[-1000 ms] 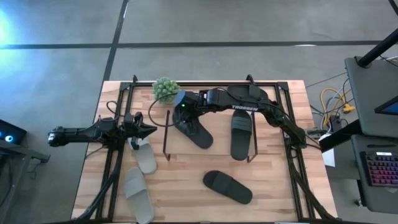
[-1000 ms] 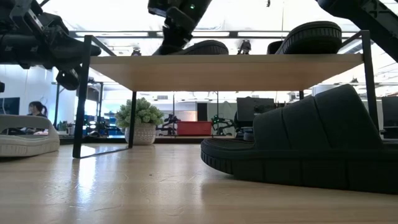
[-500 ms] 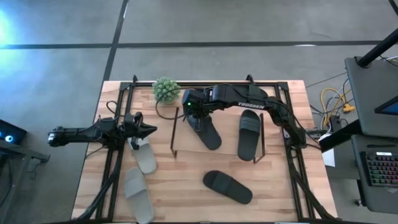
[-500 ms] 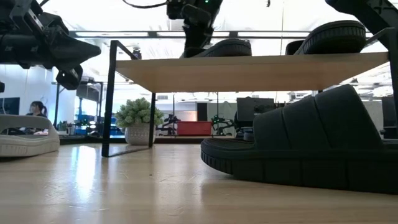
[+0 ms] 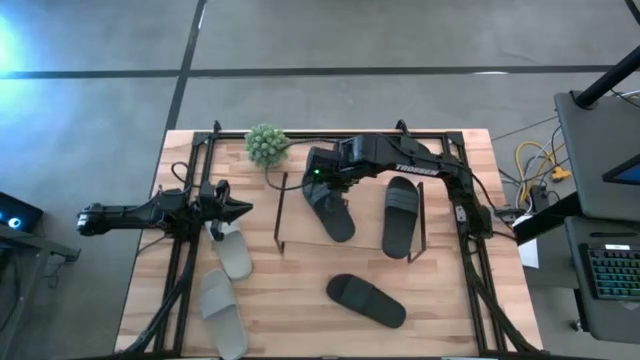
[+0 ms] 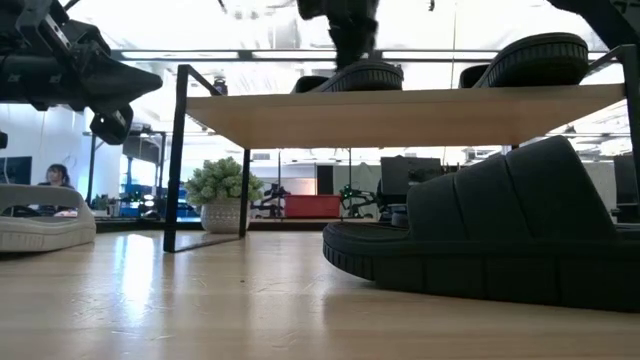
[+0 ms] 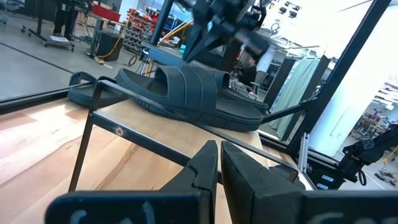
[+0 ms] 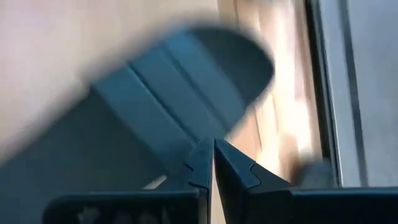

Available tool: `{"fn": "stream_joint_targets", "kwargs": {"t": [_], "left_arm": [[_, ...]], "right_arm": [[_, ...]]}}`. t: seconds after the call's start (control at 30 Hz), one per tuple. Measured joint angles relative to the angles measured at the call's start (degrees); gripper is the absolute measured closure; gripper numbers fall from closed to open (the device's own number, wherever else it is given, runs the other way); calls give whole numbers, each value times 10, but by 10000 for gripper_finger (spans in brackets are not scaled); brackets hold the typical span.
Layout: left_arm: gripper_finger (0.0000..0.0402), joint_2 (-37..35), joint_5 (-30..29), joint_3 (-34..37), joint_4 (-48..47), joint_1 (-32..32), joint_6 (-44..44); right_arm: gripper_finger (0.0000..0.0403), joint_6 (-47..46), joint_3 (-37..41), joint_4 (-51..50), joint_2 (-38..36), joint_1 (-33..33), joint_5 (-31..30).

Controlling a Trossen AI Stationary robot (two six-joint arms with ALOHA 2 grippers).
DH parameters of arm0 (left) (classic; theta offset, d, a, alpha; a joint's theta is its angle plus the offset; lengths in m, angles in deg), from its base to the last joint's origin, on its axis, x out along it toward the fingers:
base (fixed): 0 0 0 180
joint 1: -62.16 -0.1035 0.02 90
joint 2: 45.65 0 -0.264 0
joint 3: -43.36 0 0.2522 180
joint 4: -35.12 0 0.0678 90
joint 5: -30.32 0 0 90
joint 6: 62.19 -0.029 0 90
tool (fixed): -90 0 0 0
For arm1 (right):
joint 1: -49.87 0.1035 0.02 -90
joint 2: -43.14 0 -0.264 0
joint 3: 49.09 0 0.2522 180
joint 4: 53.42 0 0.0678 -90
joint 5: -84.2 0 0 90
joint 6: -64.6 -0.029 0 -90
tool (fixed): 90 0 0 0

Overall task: Pick and place slides into the shelf
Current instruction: Put the black slipper on the shelf

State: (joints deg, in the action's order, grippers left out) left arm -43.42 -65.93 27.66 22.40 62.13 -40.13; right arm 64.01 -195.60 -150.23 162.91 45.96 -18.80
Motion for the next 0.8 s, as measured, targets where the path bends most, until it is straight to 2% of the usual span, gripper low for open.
{"fn": "stream_joint_targets", "kwargs": {"t": [0.13,0.23,0.4,0.57,0.8], "left_arm": [[395,0,0,0,0,0,0],[395,1,0,0,0,0,0],[395,0,0,0,0,0,0],[395,0,0,0,0,0,0],[395,0,0,0,0,0,0]], "right_arm": [[386,35,-1,71,-17,21,20],[363,59,-1,58,-22,37,14],[308,85,-1,-2,-28,66,-30],[267,128,20,14,-21,84,-108],[226,147,53,56,-16,91,-112]]}}
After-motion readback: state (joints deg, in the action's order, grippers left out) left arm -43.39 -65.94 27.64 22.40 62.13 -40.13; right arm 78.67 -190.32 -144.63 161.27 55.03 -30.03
